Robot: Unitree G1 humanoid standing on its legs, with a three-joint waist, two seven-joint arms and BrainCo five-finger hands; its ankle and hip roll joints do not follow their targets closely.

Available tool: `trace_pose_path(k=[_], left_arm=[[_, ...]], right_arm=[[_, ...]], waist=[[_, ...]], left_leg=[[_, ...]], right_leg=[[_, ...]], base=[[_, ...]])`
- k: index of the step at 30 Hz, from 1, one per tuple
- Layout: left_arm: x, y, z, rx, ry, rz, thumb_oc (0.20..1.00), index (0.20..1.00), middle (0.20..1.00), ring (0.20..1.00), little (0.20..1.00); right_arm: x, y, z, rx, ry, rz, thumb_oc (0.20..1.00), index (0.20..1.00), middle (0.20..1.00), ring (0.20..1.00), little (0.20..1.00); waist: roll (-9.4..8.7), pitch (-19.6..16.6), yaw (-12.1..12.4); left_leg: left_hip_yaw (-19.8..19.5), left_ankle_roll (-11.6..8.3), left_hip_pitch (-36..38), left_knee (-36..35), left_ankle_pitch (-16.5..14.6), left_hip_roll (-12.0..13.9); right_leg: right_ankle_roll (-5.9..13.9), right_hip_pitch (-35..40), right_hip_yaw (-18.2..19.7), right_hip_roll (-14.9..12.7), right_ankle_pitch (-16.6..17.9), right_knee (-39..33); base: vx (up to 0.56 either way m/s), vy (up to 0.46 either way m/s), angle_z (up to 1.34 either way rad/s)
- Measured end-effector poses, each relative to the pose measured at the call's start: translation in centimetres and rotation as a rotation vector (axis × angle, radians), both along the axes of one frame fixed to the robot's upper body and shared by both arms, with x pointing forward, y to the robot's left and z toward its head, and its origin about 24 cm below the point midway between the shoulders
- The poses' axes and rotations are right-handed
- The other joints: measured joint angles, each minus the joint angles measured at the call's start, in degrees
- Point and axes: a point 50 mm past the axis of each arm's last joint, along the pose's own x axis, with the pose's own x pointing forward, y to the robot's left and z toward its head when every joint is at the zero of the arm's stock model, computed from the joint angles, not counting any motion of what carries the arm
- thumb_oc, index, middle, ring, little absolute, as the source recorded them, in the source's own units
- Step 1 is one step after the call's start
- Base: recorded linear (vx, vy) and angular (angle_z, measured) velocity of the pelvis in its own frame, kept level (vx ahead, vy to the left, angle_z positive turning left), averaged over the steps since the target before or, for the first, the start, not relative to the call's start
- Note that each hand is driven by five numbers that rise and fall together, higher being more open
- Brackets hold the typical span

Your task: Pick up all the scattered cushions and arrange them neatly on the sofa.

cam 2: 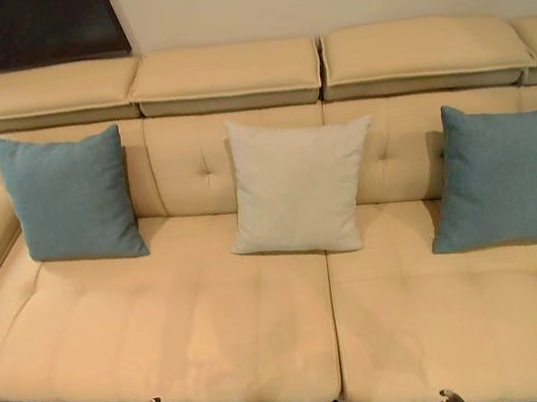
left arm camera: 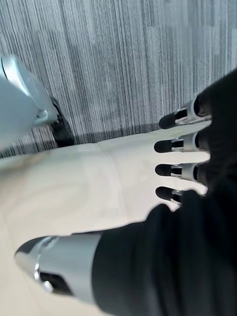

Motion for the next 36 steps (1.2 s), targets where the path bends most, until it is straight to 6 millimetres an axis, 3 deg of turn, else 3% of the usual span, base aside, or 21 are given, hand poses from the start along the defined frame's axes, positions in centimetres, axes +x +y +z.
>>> trace_pose_path(k=[1,2,5,6,8,12,14,15,17,20,23,27,32,36], left_arm=[[-0.2,0.0,-0.1,-0.002,0.005,0.001,1.000,1.000,1.000,1.000,1.000],[-0.3,-0.1,-0.1,-0.005,0.009,0.001,1.000,1.000,1.000,1.000,1.000],[-0.5,-0.9,-0.4,-0.023,0.015,-0.001,1.000,1.000,1.000,1.000,1.000],[-0.3,-1.0,-0.4,-0.026,0.010,-0.005,1.000,1.000,1.000,1.000,1.000],[1.3,-0.6,0.2,-0.007,-0.028,-0.021,1.000,1.000,1.000,1.000,1.000],[1.8,-0.4,0.4,0.003,-0.035,-0.031,1.000,1.000,1.000,1.000,1.000],[1.9,0.2,0.6,0.024,-0.036,-0.025,1.000,1.000,1.000,1.000,1.000],[2.0,0.1,0.6,0.028,-0.039,-0.017,1.000,1.000,1.000,1.000,1.000],[2.5,-0.2,0.7,0.026,-0.056,-0.015,1.000,1.000,1.000,1.000,1.000],[1.7,0.4,0.6,0.044,-0.024,0.000,1.000,1.000,1.000,1.000,1.000],[0.6,0.1,0.1,0.043,0.010,0.012,1.000,1.000,1.000,1.000,1.000],[0.2,-1.8,-0.5,-0.005,0.021,0.006,1.000,1.000,1.000,1.000,1.000],[0.1,-1.1,-0.3,0.011,0.023,0.009,1.000,1.000,1.000,1.000,1.000],[0.0,-1.1,-0.4,0.010,0.027,0.009,1.000,1.000,1.000,1.000,1.000]], right_arm=[[0.2,0.0,0.0,0.000,-0.004,0.001,1.000,1.000,1.000,1.000,1.000],[0.2,-0.1,0.1,-0.004,-0.005,0.000,1.000,1.000,1.000,1.000,1.000],[0.1,-1.0,0.4,-0.026,0.001,-0.008,1.000,1.000,1.000,1.000,1.000],[0.2,-1.2,0.5,-0.030,0.001,-0.009,1.000,1.000,1.000,1.000,1.000],[0.5,0.0,0.1,-0.001,-0.004,-0.006,1.000,1.000,1.000,1.000,1.000],[0.8,2.1,-0.6,0.049,0.001,0.003,1.000,1.000,1.000,1.000,1.000],[1.8,3.4,-0.9,0.066,0.010,0.047,1.000,1.000,1.000,1.000,1.000],[2.3,3.8,-0.8,0.075,-0.008,0.059,1.000,1.000,1.000,1.000,1.000],[1.3,3.6,-1.1,0.070,0.029,0.045,1.000,1.000,1.000,1.000,1.000],[1.1,3.8,-1.2,0.074,0.034,0.043,1.000,1.000,1.000,1.000,1.000],[1.0,3.7,-1.2,0.071,0.037,0.041,1.000,1.000,1.000,1.000,1.000],[-0.8,3.5,-1.5,0.066,0.079,0.025,1.000,1.000,1.000,1.000,1.000],[-2.6,2.4,-1.5,0.042,0.125,0.007,1.000,1.000,1.000,1.000,1.000],[-2.8,1.3,-1.2,0.015,0.129,0.004,1.000,1.000,1.000,1.000,1.000]], waist=[[-1.31,0.0,-0.4],[-1.13,-0.1,-0.6],[2.43,-1.3,-2.2],[3.72,-1.6,-2.2],[1.65,-1.2,-2.0],[-1.99,-0.9,-1.8],[-2.86,0.2,-1.5],[-2.16,0.9,-2.0],[-0.64,0.9,-0.9],[-1.57,-0.1,0.2],[-2.27,-1.9,0.2],[0.30,-4.9,-0.1],[1.30,-6.3,-0.4],[1.52,-6.4,-0.4]], left_leg=[[-0.2,-0.27,0.2,4.3,-1.5,-1.4],[-1.0,-0.46,1.2,5.5,-2.5,-1.6],[-2.1,0.18,6.8,-3.5,-2.7,-0.2],[-2.0,1.39,7.6,-6.4,-3.5,0.4],[-1.0,2.61,8.2,-8.2,-1.9,-1.7],[1.5,5.05,7.9,-9.6,-0.2,-4.8],[4.3,6.17,6.5,-8.2,-0.2,-4.6],[4.3,7.45,6.3,-8.9,0.5,-4.0],[4.2,7.53,7.5,-9.9,1.2,-2.9],[4.2,6.16,7.5,-10.3,1.2,-3.1],[3.8,4.84,7.5,-11.8,2.1,-3.3],[3.9,4.03,8.2,-11.8,3.1,-1.5],[3.9,3.11,9.6,-11.8,2.7,0.1],[3.9,2.93,9.9,-11.8,2.7,0.4]], right_leg=[[0.33,0.0,0.3,-1.4,0.1,0.1],[0.88,0.5,0.7,-1.6,0.4,0.3],[2.65,-0.3,0.4,0.2,0.6,1.1],[3.39,-1.6,0.4,0.9,0.2,2.2],[4.42,-3.5,1.8,-1.0,1.2,3.8],[7.12,-6.6,3.7,-4.2,3.6,5.3],[8.84,-9.0,2.7,-4.2,8.4,5.6],[10.19,-9.3,2.1,-3.9,4.9,9.3],[10.03,-9.2,3.6,-2.2,-2.5,19.2],[9.81,-6.0,5.0,-1.6,-9.1,20.7],[7.62,-1.4,5.6,-0.6,-9.5,10.8],[4.66,3.0,5.5,2.0,-5.8,3.0],[3.81,5.6,5.6,3.8,-4.9,-0.1],[3.73,5.9,5.6,4.1,-4.8,-0.1]], base=[[-0.09,0.173,0.09],[-0.09,0.170,0.04],[-0.08,0.117,0.09],[-0.14,0.171,-0.02],[-0.16,0.149,-0.21],[-0.19,0.087,-0.30],[-0.13,0.029,-0.51],[-0.09,0.002,-0.08],[-0.01,-0.077,-0.03],[0.03,-0.088,-0.07],[0.03,-0.074,-0.02],[0.03,-0.065,-0.04],[0.01,-0.011,-0.04],[0.00,0.000,0.00]])
